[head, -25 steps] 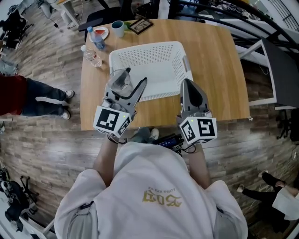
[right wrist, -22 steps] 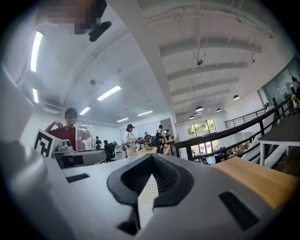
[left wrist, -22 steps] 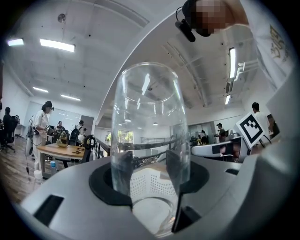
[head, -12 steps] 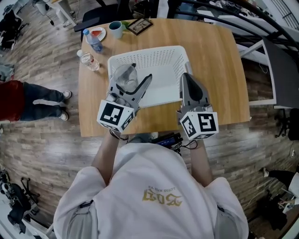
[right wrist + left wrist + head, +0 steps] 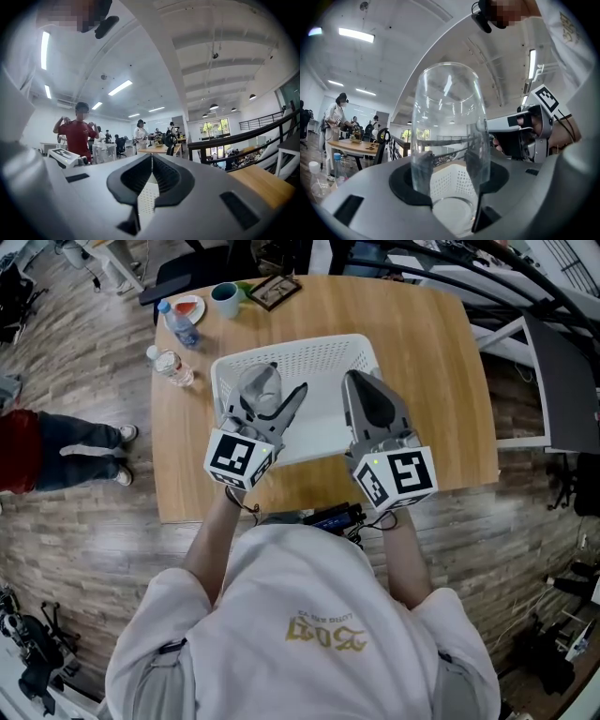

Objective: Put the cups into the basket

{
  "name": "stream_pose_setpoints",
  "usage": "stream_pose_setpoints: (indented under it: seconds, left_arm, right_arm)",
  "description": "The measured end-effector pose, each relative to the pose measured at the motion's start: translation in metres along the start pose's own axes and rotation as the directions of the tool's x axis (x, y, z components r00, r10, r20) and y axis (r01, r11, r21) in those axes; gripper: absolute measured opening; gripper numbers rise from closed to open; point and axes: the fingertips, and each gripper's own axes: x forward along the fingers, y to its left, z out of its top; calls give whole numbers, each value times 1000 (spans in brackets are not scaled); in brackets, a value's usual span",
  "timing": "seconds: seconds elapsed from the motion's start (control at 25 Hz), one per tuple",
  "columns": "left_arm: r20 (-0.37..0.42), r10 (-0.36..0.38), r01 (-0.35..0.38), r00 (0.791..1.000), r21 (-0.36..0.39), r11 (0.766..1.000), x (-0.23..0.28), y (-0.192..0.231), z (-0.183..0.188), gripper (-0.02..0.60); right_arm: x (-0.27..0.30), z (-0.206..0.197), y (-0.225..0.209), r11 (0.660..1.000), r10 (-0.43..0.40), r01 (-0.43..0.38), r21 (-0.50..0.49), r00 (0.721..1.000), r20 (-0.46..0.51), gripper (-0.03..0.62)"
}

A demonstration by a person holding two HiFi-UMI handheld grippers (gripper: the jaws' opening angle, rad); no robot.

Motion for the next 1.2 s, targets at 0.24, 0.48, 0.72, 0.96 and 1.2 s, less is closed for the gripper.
stream_pose_setpoints:
  seconds: [0.24, 0.48, 0.72, 0.96, 1.2]
  left_arm:
    - [-27, 22, -22, 999, 20, 1000, 13, 9, -17, 247]
    - [-84, 15, -10, 996, 56, 998, 23, 12, -38, 247]
    - [-158, 6, 9, 987, 98, 995, 25, 11, -57, 247]
    - [-220, -3, 34, 976, 138, 990, 30, 6, -71, 247]
    - [-294, -2, 61, 956, 191, 980, 32, 6, -84, 247]
  right_arm:
    - [17, 4, 30, 991, 127, -128, -35, 992, -22, 17]
    - [30, 2, 73, 950, 295, -300, -90, 953, -68, 135]
    - [40, -7, 97, 899, 336, -374, -229, 923, -187, 147]
    - [46, -35, 96, 851, 391, -477, -217, 854, -343, 147]
    - [52, -52, 90, 845, 386, -491, -213, 835, -392, 147]
